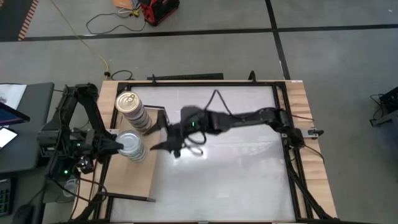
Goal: Stack canned seafood by type on shelf
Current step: Stack the green tuna can on top of the green tuna can on the shelf
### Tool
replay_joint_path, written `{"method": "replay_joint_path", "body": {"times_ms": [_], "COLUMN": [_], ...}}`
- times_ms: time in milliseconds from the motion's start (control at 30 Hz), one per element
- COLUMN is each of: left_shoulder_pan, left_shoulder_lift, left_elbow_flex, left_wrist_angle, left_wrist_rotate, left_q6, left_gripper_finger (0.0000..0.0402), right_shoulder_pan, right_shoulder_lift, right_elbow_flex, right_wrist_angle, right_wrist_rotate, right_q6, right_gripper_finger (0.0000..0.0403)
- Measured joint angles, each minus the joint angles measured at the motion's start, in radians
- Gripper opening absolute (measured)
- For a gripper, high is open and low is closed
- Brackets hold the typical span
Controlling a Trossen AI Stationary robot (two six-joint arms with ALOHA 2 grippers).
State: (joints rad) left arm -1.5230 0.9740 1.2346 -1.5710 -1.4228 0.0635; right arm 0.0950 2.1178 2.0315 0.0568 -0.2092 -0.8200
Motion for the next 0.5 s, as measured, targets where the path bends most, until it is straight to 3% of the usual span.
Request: {"method": "replay_joint_path", "body": {"times_ms": [333, 500], "left_shoulder_pan": [0.016, 0.016], "left_shoulder_lift": [0.001, 0.01], "left_elbow_flex": [0.0, 0.0], "left_wrist_angle": [0.0, 0.042], "left_wrist_rotate": [-0.024, -0.052], "left_q6": [-0.063, -0.109], "left_gripper_finger": [0.014, 0.014], "right_shoulder_pan": [-0.177, -0.222], "right_shoulder_lift": [-0.005, -0.015], "right_elbow_flex": [0.0, 0.001], "right_wrist_angle": [0.023, 0.129], "right_wrist_rotate": [-0.425, -0.456], "right_q6": [0.086, 0.325], "right_gripper_finger": [0.0311, 0.0311]}}
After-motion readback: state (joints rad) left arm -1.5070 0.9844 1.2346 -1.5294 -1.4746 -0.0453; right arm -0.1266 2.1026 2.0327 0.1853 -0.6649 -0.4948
